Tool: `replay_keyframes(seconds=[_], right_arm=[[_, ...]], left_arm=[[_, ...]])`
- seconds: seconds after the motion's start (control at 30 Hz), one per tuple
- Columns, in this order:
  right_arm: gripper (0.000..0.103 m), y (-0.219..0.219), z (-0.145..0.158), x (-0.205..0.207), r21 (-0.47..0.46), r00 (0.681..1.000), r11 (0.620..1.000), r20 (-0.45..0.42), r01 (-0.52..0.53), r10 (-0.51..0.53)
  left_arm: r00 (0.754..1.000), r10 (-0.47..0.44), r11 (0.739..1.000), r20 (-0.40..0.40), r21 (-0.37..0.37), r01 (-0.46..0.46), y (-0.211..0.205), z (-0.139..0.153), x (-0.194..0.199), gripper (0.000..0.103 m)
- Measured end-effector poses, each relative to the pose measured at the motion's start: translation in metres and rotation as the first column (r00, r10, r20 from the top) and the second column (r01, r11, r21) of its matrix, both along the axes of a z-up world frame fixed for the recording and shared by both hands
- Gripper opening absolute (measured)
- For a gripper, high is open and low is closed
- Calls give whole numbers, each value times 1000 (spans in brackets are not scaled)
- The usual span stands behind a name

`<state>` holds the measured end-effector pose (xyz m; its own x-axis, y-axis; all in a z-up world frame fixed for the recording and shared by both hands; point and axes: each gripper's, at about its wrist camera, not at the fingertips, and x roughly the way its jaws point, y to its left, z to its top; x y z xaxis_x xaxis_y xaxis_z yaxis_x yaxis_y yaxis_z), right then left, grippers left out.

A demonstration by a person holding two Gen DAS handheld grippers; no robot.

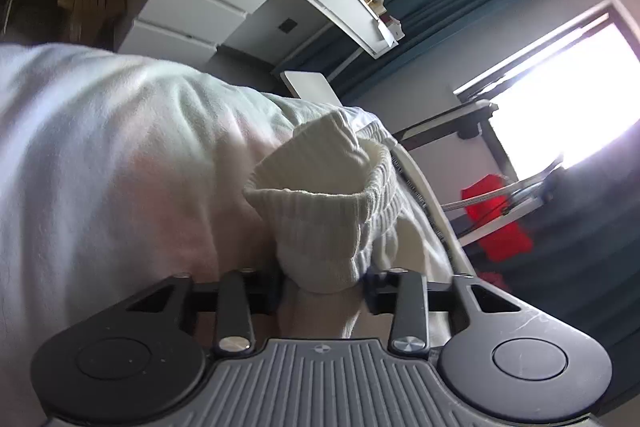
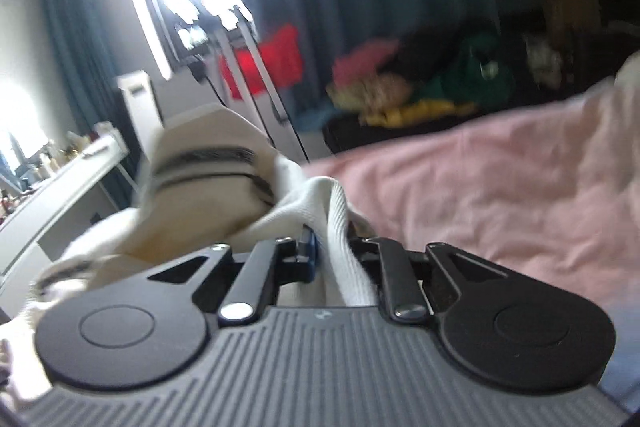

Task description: Fold clothes

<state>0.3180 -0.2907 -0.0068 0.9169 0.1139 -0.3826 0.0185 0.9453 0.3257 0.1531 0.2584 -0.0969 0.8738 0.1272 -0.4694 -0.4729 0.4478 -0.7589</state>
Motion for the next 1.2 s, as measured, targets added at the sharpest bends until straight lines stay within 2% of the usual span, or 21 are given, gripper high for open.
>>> replay_keyframes(seconds=[0.13, 0.2, 0.27, 0.37, 0.5, 0.53, 0.6, 0.63, 0.67, 0.7, 0.73, 0.77, 0.83, 0.87, 0.97, 1.0, 1.07, 1.17, 1.2], right_arm=[[14, 11, 38, -63, -49, 996, 999, 88, 3, 2], [14, 12, 48, -95, -51, 995, 998, 95, 24, -19], [14, 9, 52, -124, -34, 997, 999, 67, 37, -34], [15, 7, 43, -168, -28, 1000, 1000, -9, 8, -8], [17, 13, 25, -209, -43, 985, 992, -127, -120, 114], [19, 15, 22, -215, -41, 978, 987, -153, -153, 145], [30, 12, 20, -227, -15, 974, 984, -149, -177, 173], [51, 10, 20, -232, -2, 974, 983, -140, -182, 180], [73, 7, 19, -234, 20, 976, 985, -132, -174, 175], [80, 1, 20, -235, 57, 980, 986, -117, -157, 163], [82, -6, 19, -235, 98, 984, 986, -104, -131, 141], [80, -13, 18, -235, 139, 989, 985, -92, -106, 119], [80, -26, 12, -231, 194, 993, 981, -105, -29, 51], [80, -32, 8, -227, 206, 992, 978, -130, 22, 5], [81, -57, -15, -195, 180, 957, 970, -266, 164, -113], [81, -65, -23, -185, 191, 949, 964, -291, 184, -123], [80, -69, -35, -166, 128, 938, 974, -319, 185, -136], [79, -73, -55, -139, 45, 924, 987, -360, 155, -129], [77, -79, -62, -135, 91, 923, 984, -368, 153, -109]], left_arm=[[999, 5, 1000, 44, -14, -5, 9, 20, -8, 20], [996, 15, 1000, 87, -20, -13, 18, 35, -22, 18], [991, 24, 1000, 131, -20, -22, 28, 51, -39, 18], [989, 6, 1000, 149, -29, -2, 43, 64, -56, 18], [994, -78, 995, 80, -48, 82, 70, 61, -53, 18], [993, -100, 994, 60, -42, 103, 75, 60, -52, 18], [990, -142, 990, 26, 21, 141, 76, 53, -52, 19], [988, -151, 988, 15, 26, 150, 78, 47, -53, 19], [987, -158, 987, 4, 26, 158, 80, 41, -54, 20], [989, -150, 989, -5, -11, 150, 81, 36, -56, 20], [989, -147, 989, -12, -28, 147, 80, 34, -58, 21], [989, -145, 989, -18, -42, 144, 80, 33, -59, 21], [989, -147, 989, -32, -1, 147, 75, 37, -57, 23], [988, -147, 989, -39, 21, 148, 73, 39, -55, 24], [986, -147, 987, -80, 54, 152, 67, 39, -50, 31], [984, -149, 986, -97, 56, 155, 66, 38, -47, 36], [982, -148, 988, -114, 36, 153, 66, 36, -44, 45], [983, -137, 989, -123, 33, 142, 62, 35, -40, 51], [984, -131, 990, -123, 36, 137, 61, 35, -39, 52]])
